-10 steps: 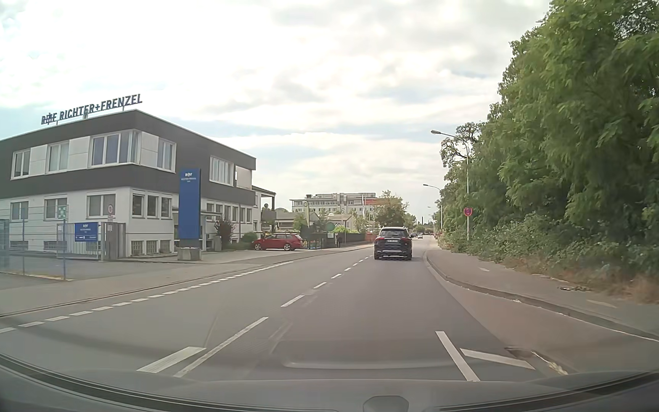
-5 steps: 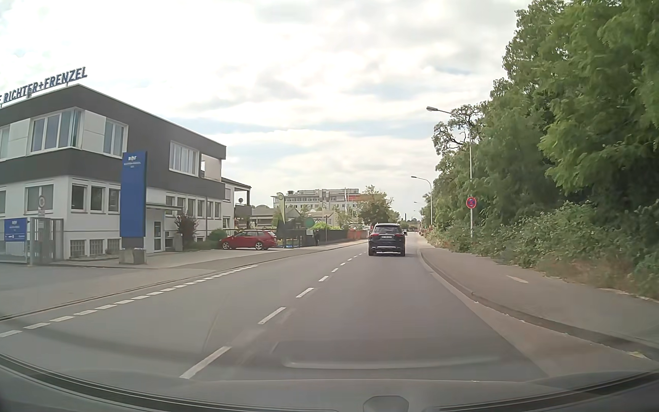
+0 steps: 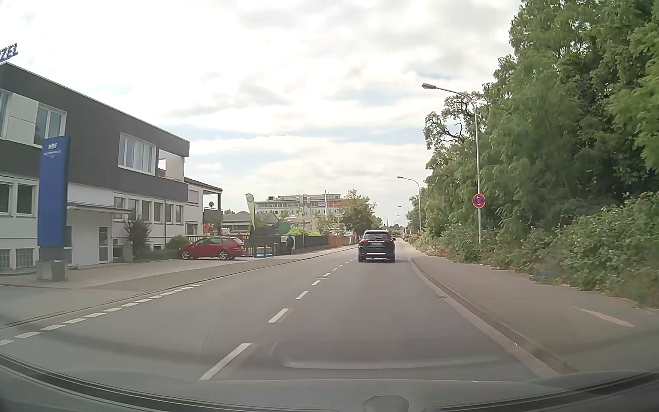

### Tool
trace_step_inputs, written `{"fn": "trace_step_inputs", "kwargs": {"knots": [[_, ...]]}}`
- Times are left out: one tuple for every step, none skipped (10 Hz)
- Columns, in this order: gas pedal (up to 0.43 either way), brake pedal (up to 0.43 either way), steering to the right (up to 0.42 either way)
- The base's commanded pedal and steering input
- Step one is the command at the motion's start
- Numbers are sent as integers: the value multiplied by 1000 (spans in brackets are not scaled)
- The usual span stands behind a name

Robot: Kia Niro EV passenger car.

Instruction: Follow the waypoints while adhering to traffic rules and regulations

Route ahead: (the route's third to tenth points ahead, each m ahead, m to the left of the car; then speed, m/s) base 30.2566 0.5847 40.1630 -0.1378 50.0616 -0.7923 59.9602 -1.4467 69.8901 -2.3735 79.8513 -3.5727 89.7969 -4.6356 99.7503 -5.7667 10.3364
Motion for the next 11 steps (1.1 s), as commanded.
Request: {"fn": "trace_step_inputs", "kwargs": {"knots": [[39,24,32],[39,24,31],[39,24,30],[39,24,29],[28,24,28],[28,18,26],[28,24,25],[28,24,21],[28,24,17],[28,24,14],[20,24,13]]}}
